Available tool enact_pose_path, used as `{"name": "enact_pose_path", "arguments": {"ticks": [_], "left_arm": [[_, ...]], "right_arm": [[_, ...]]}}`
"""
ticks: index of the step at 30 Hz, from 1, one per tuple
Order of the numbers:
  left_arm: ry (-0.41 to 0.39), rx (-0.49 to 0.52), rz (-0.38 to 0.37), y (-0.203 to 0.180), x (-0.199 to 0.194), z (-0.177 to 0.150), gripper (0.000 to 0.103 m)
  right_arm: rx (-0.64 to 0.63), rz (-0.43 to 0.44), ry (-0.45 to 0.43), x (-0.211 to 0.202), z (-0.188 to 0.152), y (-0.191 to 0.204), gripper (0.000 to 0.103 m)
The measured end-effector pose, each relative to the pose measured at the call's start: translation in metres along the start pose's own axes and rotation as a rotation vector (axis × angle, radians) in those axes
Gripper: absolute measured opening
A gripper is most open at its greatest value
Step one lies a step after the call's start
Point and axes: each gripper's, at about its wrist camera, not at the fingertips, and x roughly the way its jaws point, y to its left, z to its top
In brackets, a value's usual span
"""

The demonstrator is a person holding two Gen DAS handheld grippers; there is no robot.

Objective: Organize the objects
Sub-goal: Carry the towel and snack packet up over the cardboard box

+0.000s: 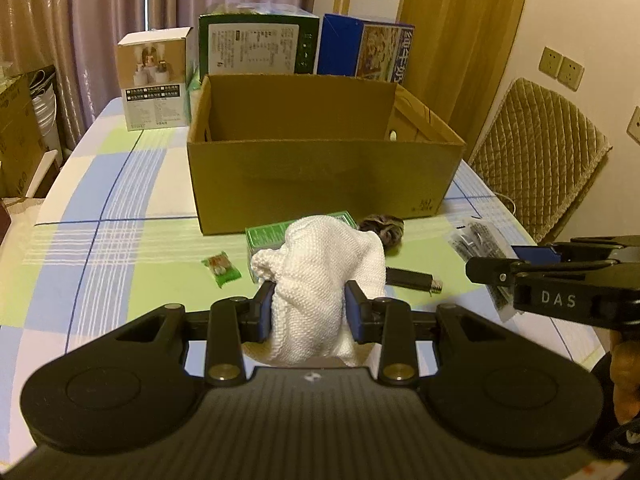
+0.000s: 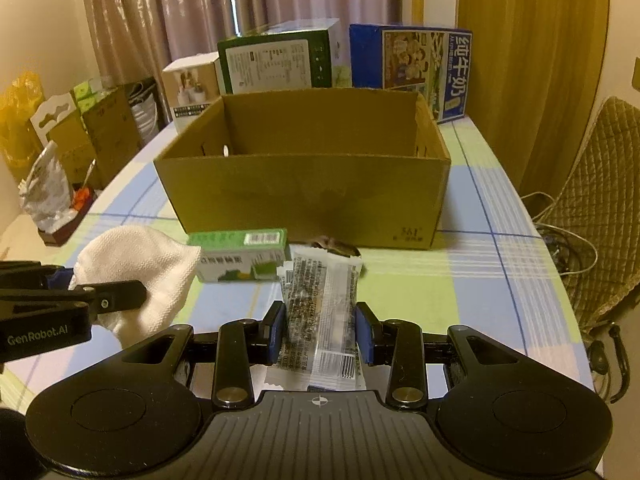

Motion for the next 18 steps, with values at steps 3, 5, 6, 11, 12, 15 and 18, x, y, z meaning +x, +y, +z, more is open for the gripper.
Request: {"name": "enact_pose_path", "arguments": {"ticks": [3,5,6,11,12,15,18], "left_arm": [[-0.007,0.001,-0.006,0.004,0.0,0.005,0.031],[-0.011,0.007,-0.011,0.006,0.001,0.008,0.031],[-0.013,0.011,-0.013,0.007,0.001,0.01,0.031],[-0.024,0.022,-0.024,0.01,0.005,0.022,0.031],[-0.027,0.025,-0.023,0.01,0.006,0.024,0.031],[-0.037,0.033,-0.025,0.011,0.006,0.032,0.031],[-0.043,0.039,-0.025,0.012,0.008,0.041,0.031]], "right_arm": [[0.01,0.007,-0.004,0.002,0.007,0.002,0.034],[0.016,0.011,-0.008,0.002,0.012,0.003,0.034],[0.017,0.012,-0.009,0.002,0.014,0.002,0.034],[0.024,0.014,-0.016,0.006,0.026,0.0,0.034],[0.026,0.015,-0.018,0.006,0.028,-0.001,0.034],[0.022,0.014,-0.031,0.007,0.037,-0.002,0.034],[0.023,0.018,-0.05,0.007,0.046,-0.005,0.034]]}}
